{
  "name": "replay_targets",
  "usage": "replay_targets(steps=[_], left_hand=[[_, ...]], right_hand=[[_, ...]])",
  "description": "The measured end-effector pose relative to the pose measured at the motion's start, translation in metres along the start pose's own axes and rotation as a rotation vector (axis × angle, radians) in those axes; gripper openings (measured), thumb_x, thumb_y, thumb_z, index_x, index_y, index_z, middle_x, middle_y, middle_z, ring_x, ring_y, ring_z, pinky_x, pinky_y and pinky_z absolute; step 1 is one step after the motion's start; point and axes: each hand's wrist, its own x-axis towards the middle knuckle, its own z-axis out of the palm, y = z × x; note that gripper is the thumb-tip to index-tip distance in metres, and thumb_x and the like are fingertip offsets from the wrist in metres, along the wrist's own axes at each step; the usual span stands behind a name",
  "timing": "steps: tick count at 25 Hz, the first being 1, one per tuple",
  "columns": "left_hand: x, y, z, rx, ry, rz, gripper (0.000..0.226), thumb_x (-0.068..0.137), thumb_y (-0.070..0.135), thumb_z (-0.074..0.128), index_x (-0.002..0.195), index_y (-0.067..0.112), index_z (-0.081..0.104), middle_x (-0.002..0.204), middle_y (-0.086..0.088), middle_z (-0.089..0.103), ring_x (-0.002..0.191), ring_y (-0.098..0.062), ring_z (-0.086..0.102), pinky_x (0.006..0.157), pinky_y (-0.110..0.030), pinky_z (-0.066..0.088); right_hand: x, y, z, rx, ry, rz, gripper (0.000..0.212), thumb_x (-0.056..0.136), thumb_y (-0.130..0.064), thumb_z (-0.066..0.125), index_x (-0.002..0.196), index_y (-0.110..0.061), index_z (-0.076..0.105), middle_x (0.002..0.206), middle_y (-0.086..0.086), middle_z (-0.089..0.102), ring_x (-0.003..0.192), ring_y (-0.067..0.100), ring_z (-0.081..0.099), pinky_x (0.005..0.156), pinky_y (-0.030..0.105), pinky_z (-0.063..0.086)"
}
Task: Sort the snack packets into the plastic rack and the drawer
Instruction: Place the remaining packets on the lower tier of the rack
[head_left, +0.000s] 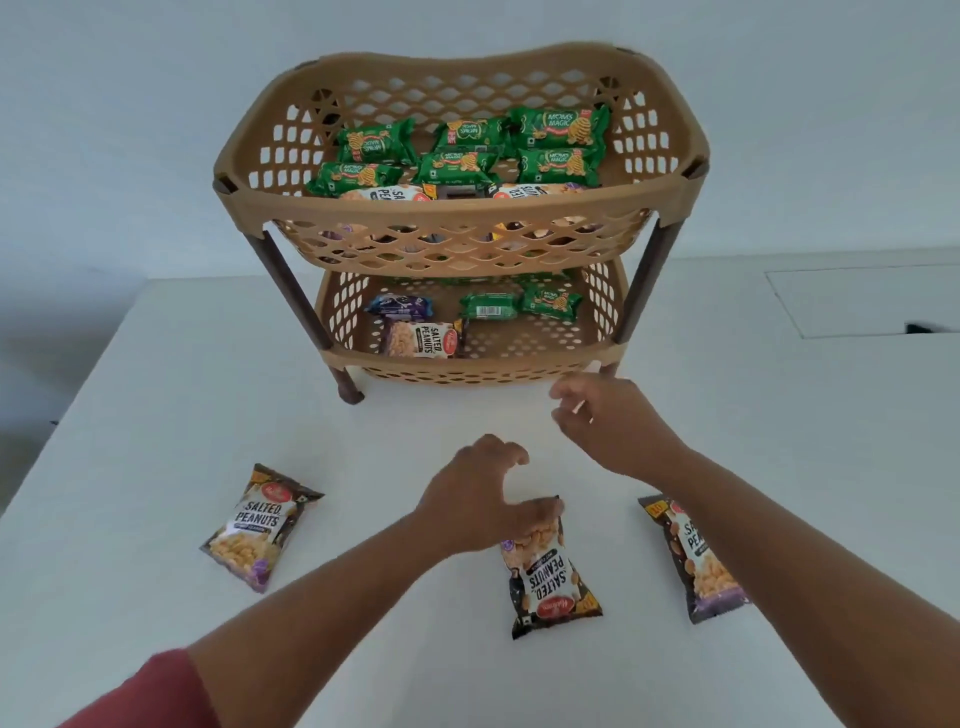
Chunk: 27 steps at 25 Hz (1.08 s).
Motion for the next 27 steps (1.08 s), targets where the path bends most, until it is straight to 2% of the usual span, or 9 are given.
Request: replay_targets(steps=[2, 7, 10, 12, 16, 18, 20, 23, 27], left_hand=[[-0.012, 0.002, 0.028, 0.071, -0.173, -0.059, 0.112, 0.054, 0.099, 0.057, 0.144, 0.034, 0.043, 0.140, 0.007, 0.046, 0.129, -0.018, 0.046, 0.096, -0.039, 0.047], [-0.024, -0.009, 0.057, 0.038, -0.180, -0.013, 0.082, 0.068, 0.062, 0.080, 0.136, 0.035, 0.045, 0.118, 0.006, 0.048, 0.114, -0.022, 0.046, 0.095, -0.043, 0.049], [-0.025, -0.022, 0.060, -0.077, -0.111, 0.016, 0.086, 0.080, 0.043, 0.081, 0.153, 0.028, 0.039, 0.142, 0.001, 0.045, 0.134, -0.024, 0.040, 0.113, -0.044, 0.040], [-0.027, -0.031, 0.057, -0.084, -0.043, 0.042, 0.088, 0.088, 0.039, 0.076, 0.161, 0.026, 0.028, 0.164, 0.000, 0.026, 0.150, -0.024, 0.022, 0.124, -0.041, 0.025], [-0.045, -0.055, 0.045, 0.146, 0.133, 0.018, 0.082, 0.094, 0.068, 0.050, 0.162, 0.037, 0.018, 0.172, 0.008, 0.001, 0.158, -0.017, -0.005, 0.125, -0.053, 0.014], [-0.059, -0.072, 0.035, 0.267, 0.288, -0.112, 0.089, 0.086, 0.088, 0.032, 0.161, 0.042, 0.015, 0.172, 0.009, -0.003, 0.157, -0.018, -0.012, 0.123, -0.056, 0.005], [-0.076, -0.095, 0.020, 0.320, 0.440, -0.327, 0.103, 0.075, 0.100, 0.022, 0.160, 0.044, 0.009, 0.172, 0.006, -0.009, 0.156, -0.023, -0.021, 0.120, -0.060, -0.002], [-0.100, -0.132, 0.003, 0.322, 0.517, -0.607, 0.119, 0.060, 0.108, 0.020, 0.160, 0.043, 0.011, 0.172, 0.000, -0.008, 0.153, -0.033, -0.022, 0.115, -0.066, -0.003], [-0.115, -0.155, 0.007, 0.240, 0.432, -0.728, 0.128, 0.050, 0.112, 0.021, 0.158, 0.044, 0.013, 0.172, 0.001, -0.004, 0.154, -0.037, -0.010, 0.115, -0.067, 0.005]], right_hand=[[-0.033, 0.018, 0.003, 0.009, -0.135, 0.145, 0.029, 0.094, -0.032, 0.066, 0.121, -0.022, 0.064, 0.100, -0.011, 0.069, 0.080, 0.003, 0.061, 0.070, 0.023, 0.049], [-0.093, 0.027, 0.045, 0.077, -0.479, 0.260, 0.065, 0.087, -0.048, 0.073, 0.143, -0.033, 0.044, 0.112, -0.009, 0.064, 0.092, 0.007, 0.062, 0.073, 0.023, 0.048], [-0.109, 0.017, 0.079, 0.144, -0.416, 0.205, 0.072, 0.086, -0.047, 0.073, 0.146, -0.033, 0.035, 0.110, -0.006, 0.059, 0.096, 0.011, 0.059, 0.079, 0.031, 0.052], [-0.109, 0.012, 0.094, 0.154, -0.299, 0.216, 0.073, 0.090, -0.042, 0.069, 0.150, -0.028, 0.030, 0.114, -0.001, 0.057, 0.102, 0.016, 0.057, 0.087, 0.036, 0.051], [-0.106, 0.012, 0.098, 0.060, -0.177, 0.165, 0.075, 0.096, -0.051, 0.055, 0.157, -0.027, 0.020, 0.144, 0.003, 0.046, 0.123, 0.024, 0.055, 0.096, 0.038, 0.047], [-0.110, 0.027, 0.082, -0.182, 0.058, 0.152, 0.074, 0.092, -0.065, 0.046, 0.154, -0.029, 0.028, 0.151, 0.001, 0.042, 0.133, 0.025, 0.046, 0.103, 0.046, 0.041], [-0.121, 0.050, 0.058, -0.397, 0.254, 0.292, 0.079, 0.083, -0.079, 0.038, 0.150, -0.036, 0.035, 0.158, -0.001, 0.037, 0.145, 0.027, 0.028, 0.107, 0.056, 0.028], [-0.141, 0.089, 0.032, -0.479, 0.159, 0.613, 0.096, 0.069, -0.096, 0.026, 0.151, -0.045, 0.025, 0.167, -0.001, 0.014, 0.152, 0.028, -0.003, 0.111, 0.062, 0.012], [-0.147, 0.097, 0.045, -0.243, -0.056, 0.748, 0.105, 0.064, -0.097, 0.030, 0.154, -0.048, 0.007, 0.169, -0.005, -0.005, 0.153, 0.027, -0.014, 0.113, 0.067, 0.013]])
